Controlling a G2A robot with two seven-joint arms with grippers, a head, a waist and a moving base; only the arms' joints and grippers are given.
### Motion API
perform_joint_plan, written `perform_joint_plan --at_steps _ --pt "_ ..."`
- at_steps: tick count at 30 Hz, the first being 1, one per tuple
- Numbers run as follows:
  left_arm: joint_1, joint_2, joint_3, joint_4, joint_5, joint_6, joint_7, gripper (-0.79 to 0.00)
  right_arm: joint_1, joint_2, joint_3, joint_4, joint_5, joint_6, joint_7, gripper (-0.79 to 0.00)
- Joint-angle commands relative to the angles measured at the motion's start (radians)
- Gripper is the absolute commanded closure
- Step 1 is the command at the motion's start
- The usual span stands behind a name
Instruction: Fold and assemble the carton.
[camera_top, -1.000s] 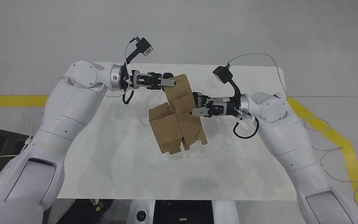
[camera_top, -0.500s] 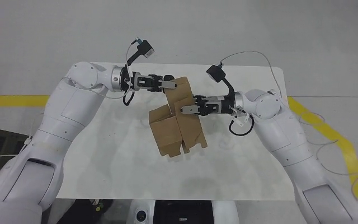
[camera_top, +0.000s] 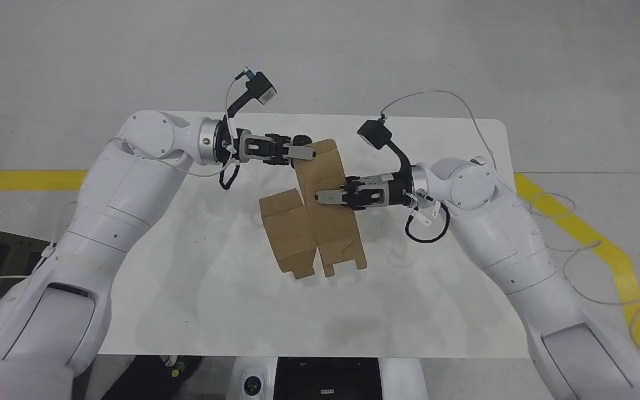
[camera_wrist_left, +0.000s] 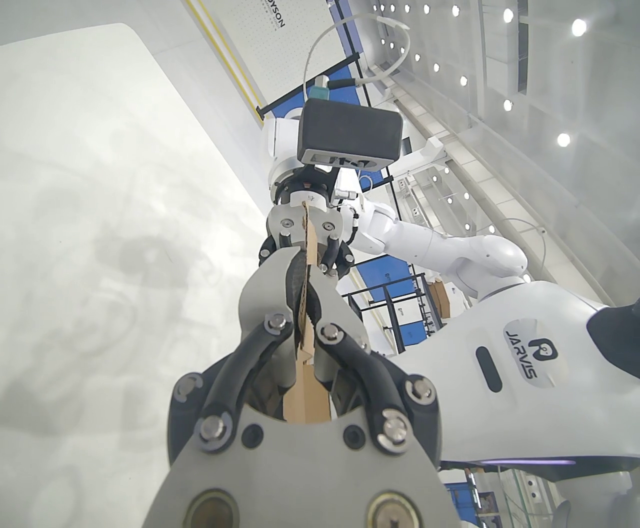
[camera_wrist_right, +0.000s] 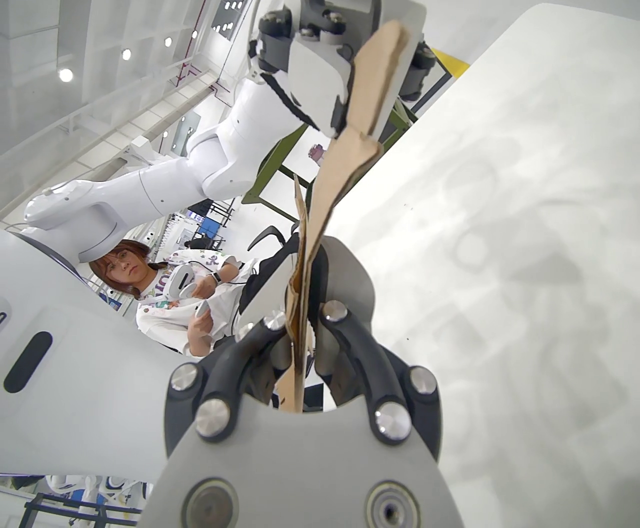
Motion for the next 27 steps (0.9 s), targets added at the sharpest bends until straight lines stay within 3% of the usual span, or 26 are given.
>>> perform_joint_plan --at_steps 1,10,17,27 --pt "0.001 0.002 -0.004 -0.002 -0.007 -0.005 0.006 -0.785 0.001 0.003 -0.004 0.000 0.008 -0.002 -0.002 0.000" --pt "0.005 0.021 -0.052 -0.017 -0.041 -0.031 0.031 -0.785 -0.001 0.012 0.020 0.049 0.043 -0.024 -0.050 0.000" --pt "0.024 0.028 -0.060 -0.006 -0.030 -0.067 0.068 -0.785 -0.036 0.019 0.095 0.039 -0.016 -0.008 -0.270 0.000" --pt "0.024 0.011 -0.031 0.044 -0.028 -0.087 0.087 -0.785 -0.107 0.022 0.165 -0.042 -0.099 0.011 -0.500 0.000"
